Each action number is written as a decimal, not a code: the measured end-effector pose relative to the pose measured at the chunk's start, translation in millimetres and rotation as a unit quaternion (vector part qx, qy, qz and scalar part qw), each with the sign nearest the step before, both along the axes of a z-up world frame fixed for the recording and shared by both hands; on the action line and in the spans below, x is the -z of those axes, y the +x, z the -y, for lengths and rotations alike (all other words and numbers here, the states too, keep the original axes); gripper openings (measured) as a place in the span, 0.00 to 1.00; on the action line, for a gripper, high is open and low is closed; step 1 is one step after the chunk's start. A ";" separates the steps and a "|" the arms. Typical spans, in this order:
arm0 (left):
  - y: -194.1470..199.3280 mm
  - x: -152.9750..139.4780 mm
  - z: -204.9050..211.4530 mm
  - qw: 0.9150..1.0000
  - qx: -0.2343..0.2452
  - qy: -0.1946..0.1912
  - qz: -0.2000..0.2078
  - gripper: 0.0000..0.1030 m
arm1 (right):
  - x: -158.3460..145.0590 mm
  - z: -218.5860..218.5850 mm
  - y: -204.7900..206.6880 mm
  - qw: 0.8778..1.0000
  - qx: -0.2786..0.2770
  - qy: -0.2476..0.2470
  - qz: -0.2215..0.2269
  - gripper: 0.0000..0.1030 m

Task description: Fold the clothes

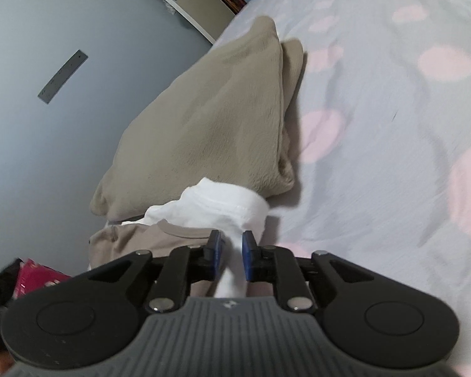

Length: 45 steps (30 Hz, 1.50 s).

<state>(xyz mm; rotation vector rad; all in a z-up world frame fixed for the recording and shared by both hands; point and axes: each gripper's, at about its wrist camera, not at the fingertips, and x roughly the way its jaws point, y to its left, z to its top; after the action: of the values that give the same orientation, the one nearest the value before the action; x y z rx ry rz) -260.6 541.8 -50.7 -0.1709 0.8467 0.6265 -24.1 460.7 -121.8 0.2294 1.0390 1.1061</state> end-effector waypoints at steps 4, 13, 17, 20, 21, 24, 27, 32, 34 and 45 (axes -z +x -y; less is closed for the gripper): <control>-14.7 -18.3 13.8 1.000 0.009 0.018 -0.001 0.33 | -15.0 23.5 -21.4 0.998 -0.030 0.011 0.052 0.17; -26.4 -27.5 67.9 0.995 0.085 0.046 -0.018 0.19 | -43.3 43.3 -116.4 0.969 -0.139 0.013 0.202 0.17; -22.9 -1.5 66.9 0.994 0.085 0.035 -0.052 0.18 | -36.3 43.1 -150.9 0.955 -0.172 -0.001 0.242 0.18; -25.4 16.3 55.2 0.994 0.072 0.024 -0.072 0.17 | -22.3 42.2 -162.8 0.951 -0.183 -0.029 0.248 0.18; -27.7 19.6 50.7 0.995 0.066 0.020 -0.072 0.17 | -17.6 42.7 -164.3 0.951 -0.182 -0.036 0.248 0.18; -31.1 25.0 46.9 0.995 0.063 0.014 -0.074 0.17 | -10.5 43.3 -167.4 0.949 -0.180 -0.045 0.255 0.18; -28.7 28.2 50.8 0.994 0.064 0.025 -0.085 0.17 | -10.2 40.3 -173.8 0.944 -0.182 -0.063 0.270 0.18; -30.5 22.5 62.4 0.993 0.055 0.052 -0.095 0.17 | -19.2 40.7 -181.1 0.942 -0.178 -0.071 0.275 0.29; -32.1 15.7 70.6 0.992 0.048 0.067 -0.096 0.18 | -26.1 47.8 -180.8 0.945 -0.172 -0.064 0.270 0.33; -34.4 -38.4 142.4 0.998 0.009 0.059 0.016 0.43 | -60.8 88.9 -174.6 0.952 -0.139 -0.065 0.266 0.62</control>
<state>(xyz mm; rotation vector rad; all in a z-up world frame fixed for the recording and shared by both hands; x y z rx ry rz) -295.0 399.5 -12.3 -0.0661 0.7780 0.6527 -198.7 371.9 -61.0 -0.3204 0.6636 1.2541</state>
